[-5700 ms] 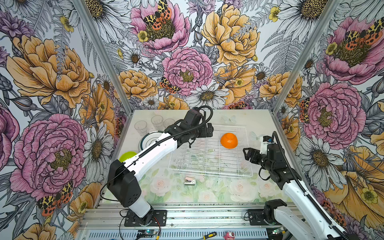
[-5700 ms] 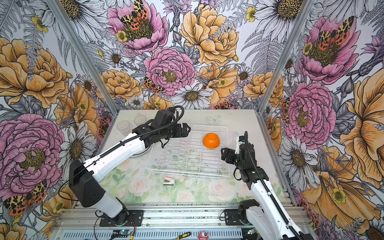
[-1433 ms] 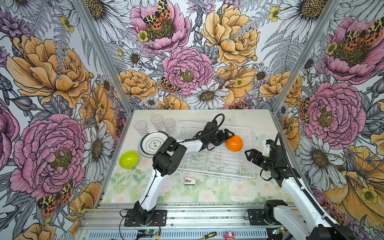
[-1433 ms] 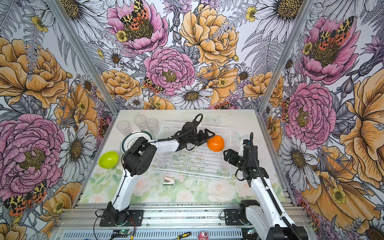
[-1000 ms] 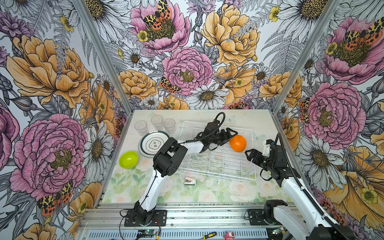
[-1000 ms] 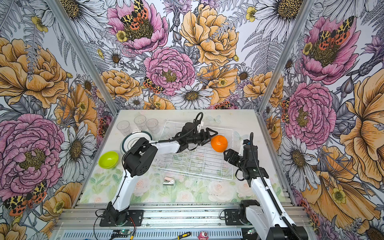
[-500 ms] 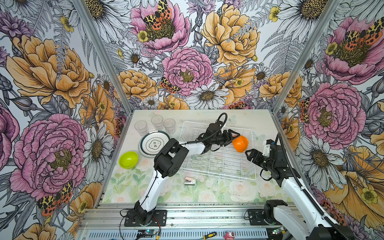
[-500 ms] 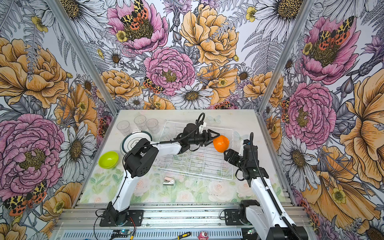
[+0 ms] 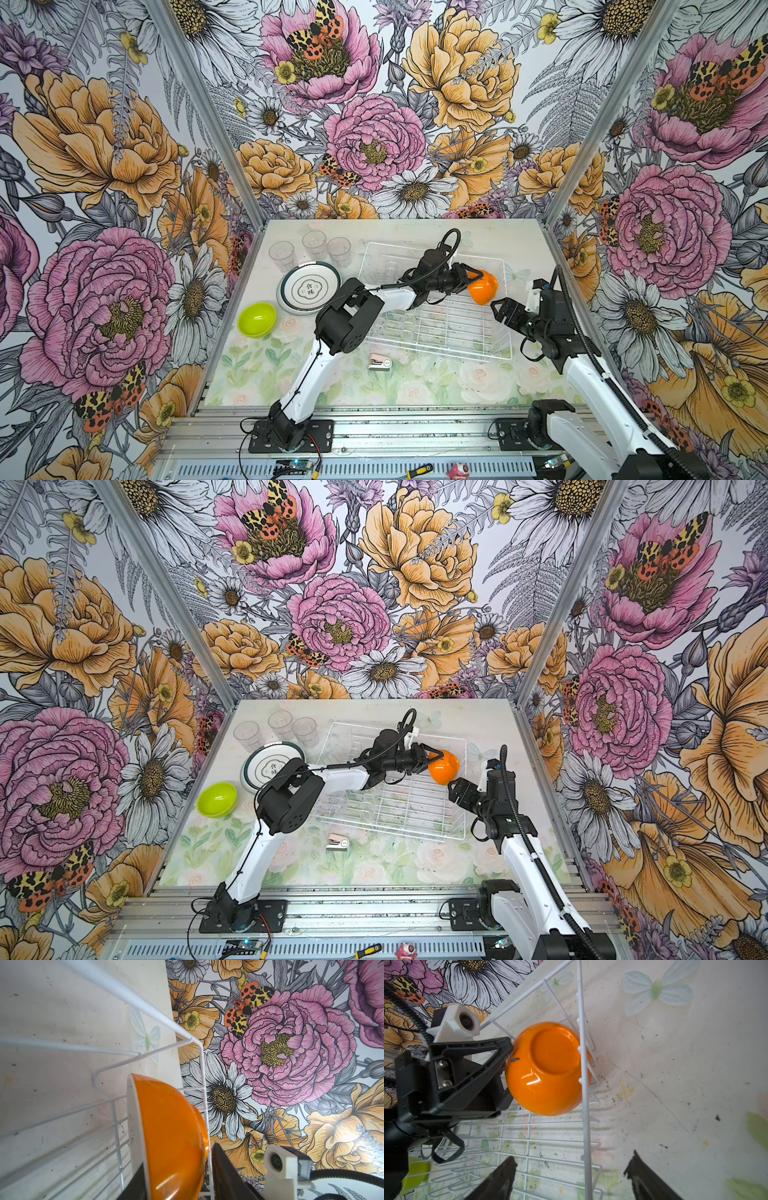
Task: Unload the mixed dishes from the dish rack
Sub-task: 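Carry the orange bowl with the left gripper toward the lime-green bowl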
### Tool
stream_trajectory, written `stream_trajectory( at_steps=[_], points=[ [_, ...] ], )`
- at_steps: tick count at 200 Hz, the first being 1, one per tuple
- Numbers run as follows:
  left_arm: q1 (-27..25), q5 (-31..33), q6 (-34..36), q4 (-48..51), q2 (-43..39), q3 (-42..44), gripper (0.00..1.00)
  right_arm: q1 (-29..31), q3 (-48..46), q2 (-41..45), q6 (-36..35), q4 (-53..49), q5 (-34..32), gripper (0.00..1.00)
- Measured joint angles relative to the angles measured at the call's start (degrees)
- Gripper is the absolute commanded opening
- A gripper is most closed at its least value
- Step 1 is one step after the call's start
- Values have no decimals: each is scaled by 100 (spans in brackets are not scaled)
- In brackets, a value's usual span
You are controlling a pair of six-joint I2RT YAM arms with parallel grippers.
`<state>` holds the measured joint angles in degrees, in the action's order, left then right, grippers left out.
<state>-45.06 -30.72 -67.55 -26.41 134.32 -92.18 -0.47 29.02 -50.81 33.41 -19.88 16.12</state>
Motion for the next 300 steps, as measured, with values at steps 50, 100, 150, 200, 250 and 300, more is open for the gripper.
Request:
stream_trajectory(
  at_steps=[50,100,150,200,250,300],
  points=[
    [-44,-28,13,-247,46,-190,15,0,0,0,0,0,-33,86],
    [-52,-31,175,-61,46,-282,6,0,-4,0,0,2,-46,86],
    [-52,-24,664,553,-98,-363,0,0,-4,0,0,2,-48,86],
    [-52,240,1609,2035,-608,-435,0,-63,-4,0,2,2,-127,86],
    [20,570,2232,2826,-1373,-433,0,-74,-4,177,20,2,-122,86],
    [175,839,2667,3362,-1917,-402,0,-114,-4,245,20,2,-81,86]
  ],
)
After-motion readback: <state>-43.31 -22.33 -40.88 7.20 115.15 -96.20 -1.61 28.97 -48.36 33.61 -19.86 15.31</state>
